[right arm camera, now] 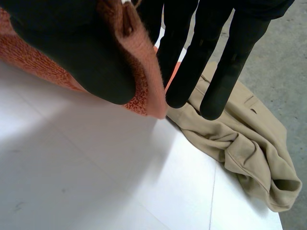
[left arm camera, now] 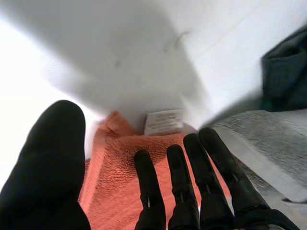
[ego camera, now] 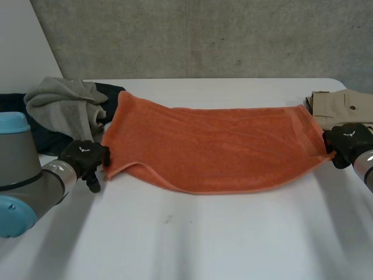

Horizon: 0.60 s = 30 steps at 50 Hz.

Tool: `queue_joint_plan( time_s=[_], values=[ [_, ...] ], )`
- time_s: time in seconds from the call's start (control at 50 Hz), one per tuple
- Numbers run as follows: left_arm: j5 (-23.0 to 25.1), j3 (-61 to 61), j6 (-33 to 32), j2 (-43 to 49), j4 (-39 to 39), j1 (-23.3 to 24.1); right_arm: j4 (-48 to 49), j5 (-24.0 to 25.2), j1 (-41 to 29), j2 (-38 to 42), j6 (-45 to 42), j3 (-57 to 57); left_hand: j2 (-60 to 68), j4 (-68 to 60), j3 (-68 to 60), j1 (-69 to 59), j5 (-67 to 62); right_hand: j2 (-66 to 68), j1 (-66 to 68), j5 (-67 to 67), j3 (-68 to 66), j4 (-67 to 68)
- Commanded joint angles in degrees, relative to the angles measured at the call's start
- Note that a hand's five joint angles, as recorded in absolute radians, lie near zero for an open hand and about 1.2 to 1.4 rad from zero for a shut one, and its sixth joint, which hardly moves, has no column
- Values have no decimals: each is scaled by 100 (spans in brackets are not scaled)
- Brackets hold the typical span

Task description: Fold the laundry.

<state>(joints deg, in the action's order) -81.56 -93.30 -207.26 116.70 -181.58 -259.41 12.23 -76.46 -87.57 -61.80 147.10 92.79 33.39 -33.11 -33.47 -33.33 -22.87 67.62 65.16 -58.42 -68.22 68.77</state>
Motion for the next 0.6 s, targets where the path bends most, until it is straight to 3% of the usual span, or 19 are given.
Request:
queue_joint_plan(
  time_s=[0.02,0.2,0.46,0.5,0.6],
  values=[
    [87,557,107,441,105,57,8,-1,-67,-25,-67,90,155,-183,-147,-161,-207,1238,1484,-1158,-1178,1123],
    [-115,1067,318,749,140,390,52,25,-50,-34,-155,187,272,-301,-265,-279,-324,1238,1484,-1158,-1178,1123],
    [-958,2201,283,1531,465,918,78,34,-41,-25,-225,231,659,-687,-651,-665,-711,1238,1484,-1158,-1178,1123],
    [-1011,2315,309,1601,562,944,78,34,-32,-26,-225,231,1128,-1156,-1120,-1134,-1179,1238,1484,-1158,-1178,1123],
    [-1099,2413,318,1558,642,980,78,34,12,-34,-225,213,4651,-4680,-4643,-4658,-4703,1238,1484,-1158,-1178,1123]
  ],
)
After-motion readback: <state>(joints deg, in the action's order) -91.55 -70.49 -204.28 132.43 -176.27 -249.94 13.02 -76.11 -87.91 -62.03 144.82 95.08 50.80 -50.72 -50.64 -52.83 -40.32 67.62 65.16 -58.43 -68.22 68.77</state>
